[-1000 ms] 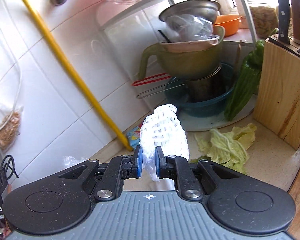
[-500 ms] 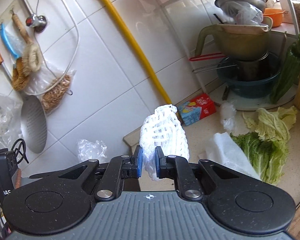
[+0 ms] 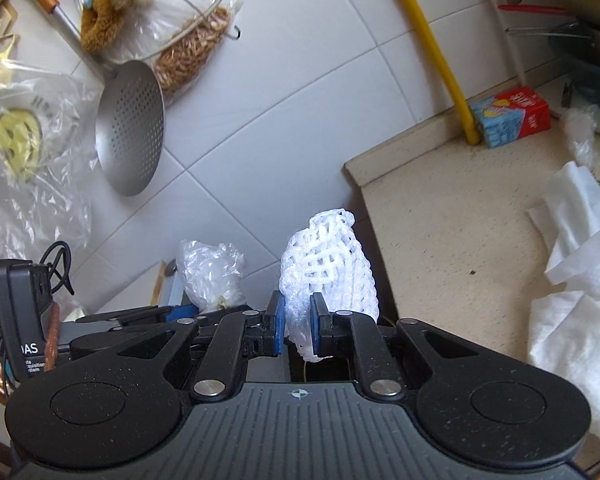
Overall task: Collect trash
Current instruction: 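Carry the plastic bag and foam net down over the trash bin, then open both grippers to drop the bag and net into the bin, then move both tools back to the counter and grasp the paper towel with the left gripper, then grasp a second white paper towel beside the cabbage with the right gripper, then carry both held paper towels off the counter down toward the trash bin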
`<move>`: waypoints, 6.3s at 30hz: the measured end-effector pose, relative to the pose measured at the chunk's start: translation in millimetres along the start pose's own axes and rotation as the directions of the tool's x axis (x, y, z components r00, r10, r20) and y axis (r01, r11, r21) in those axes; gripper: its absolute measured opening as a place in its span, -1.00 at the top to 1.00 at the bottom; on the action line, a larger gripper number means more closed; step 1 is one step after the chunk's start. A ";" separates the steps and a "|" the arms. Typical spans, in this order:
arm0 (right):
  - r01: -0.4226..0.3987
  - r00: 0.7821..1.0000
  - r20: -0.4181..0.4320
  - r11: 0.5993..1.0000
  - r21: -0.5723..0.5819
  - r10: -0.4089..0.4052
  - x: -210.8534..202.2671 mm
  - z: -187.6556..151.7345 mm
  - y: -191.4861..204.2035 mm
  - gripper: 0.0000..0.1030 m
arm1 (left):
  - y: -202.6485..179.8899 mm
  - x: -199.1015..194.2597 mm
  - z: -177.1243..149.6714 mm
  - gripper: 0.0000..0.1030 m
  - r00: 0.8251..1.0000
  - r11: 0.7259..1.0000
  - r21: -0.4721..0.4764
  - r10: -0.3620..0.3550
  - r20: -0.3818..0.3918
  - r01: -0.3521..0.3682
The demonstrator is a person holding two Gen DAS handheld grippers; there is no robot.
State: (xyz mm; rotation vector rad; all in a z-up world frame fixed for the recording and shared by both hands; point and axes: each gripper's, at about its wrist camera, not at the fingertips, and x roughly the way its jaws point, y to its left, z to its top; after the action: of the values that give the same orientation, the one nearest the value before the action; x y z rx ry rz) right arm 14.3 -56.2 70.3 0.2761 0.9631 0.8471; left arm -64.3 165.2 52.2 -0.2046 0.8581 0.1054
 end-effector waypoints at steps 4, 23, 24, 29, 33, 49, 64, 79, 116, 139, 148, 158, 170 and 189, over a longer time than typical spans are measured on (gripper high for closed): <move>-0.010 0.997 -0.074 1.000 0.005 0.010 37.2 -5.3 8.5 0.66 | 28.5 15.5 -4.3 0.25 0.998 0.999 -0.042 0.029 -0.046 -0.031; 0.082 0.967 -0.245 0.996 0.017 -0.075 140.7 -19.3 18.7 0.57 | 85.6 84.0 -11.0 0.21 0.982 0.994 -0.051 0.085 -0.169 -0.095; 0.090 0.964 -0.253 0.996 0.020 -0.082 144.0 -20.1 17.3 0.52 | 86.9 86.8 -11.7 0.19 0.981 0.994 -0.050 0.087 -0.174 -0.097; 0.113 0.958 -0.268 0.993 0.038 -0.099 161.3 -22.2 14.2 0.34 | 93.4 98.9 -15.5 0.01 0.973 0.992 -0.036 0.109 -0.203 -0.119; 0.126 0.952 -0.287 0.991 0.049 -0.107 177.1 -23.2 9.7 0.30 | 99.7 107.5 -17.3 -0.10 0.967 0.989 -0.041 0.127 -0.219 -0.139; 0.220 0.973 -0.102 0.969 0.109 -0.209 96.1 -9.3 6.1 0.08 | 59.6 89.0 21.0 -0.14 0.989 0.996 0.067 -0.051 -0.142 0.061; 0.504 0.831 0.136 0.833 0.226 -0.540 -77.6 -8.8 -68.4 -0.26 | -98.6 82.3 46.0 -0.33 0.958 0.920 0.273 -0.256 -0.129 0.282; 0.499 0.842 0.099 0.834 0.235 -0.531 -102.7 -43.1 -118.3 -0.36 | -233.2 116.3 56.4 -0.34 0.915 0.836 0.379 -0.331 -0.230 0.397; 0.387 0.920 -0.084 0.922 0.032 -0.383 -66.3 -54.6 -85.7 -0.13 | -177.1 176.8 84.2 0.64 0.931 0.849 0.421 -0.200 -0.305 0.320; 0.477 0.876 -0.110 0.876 0.071 -0.469 -17.7 -46.8 -100.7 0.55 | -187.6 193.1 75.9 0.55 0.952 0.833 0.478 -0.176 -0.252 0.280; 0.291 0.950 0.031 0.915 0.279 -0.312 -66.1 -39.8 -104.9 0.64 | -173.2 171.0 81.6 0.80 0.881 0.849 0.307 -0.323 -0.345 0.431; 0.313 0.932 0.095 0.908 0.279 -0.350 -90.3 -35.2 -109.5 0.43 | -158.7 145.6 78.9 0.80 0.889 0.859 0.287 -0.333 -0.315 0.423; 0.516 0.850 -0.116 0.856 -0.014 -0.514 -7.7 -52.1 -95.5 0.04 | -136.0 139.7 60.5 0.80 0.889 0.881 0.242 -0.319 -0.328 0.406; -0.230 0.961 0.258 0.805 0.546 0.099 -76.4 -57.2 -157.9 0.90 | -120.1 108.6 54.2 0.80 0.894 0.887 0.219 -0.338 -0.294 0.407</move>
State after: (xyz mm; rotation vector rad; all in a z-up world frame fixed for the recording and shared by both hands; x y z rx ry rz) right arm 26.2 -224.9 -3.4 0.9727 0.9773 0.6461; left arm 67.3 61.2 20.5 -0.1200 1.0570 -0.4125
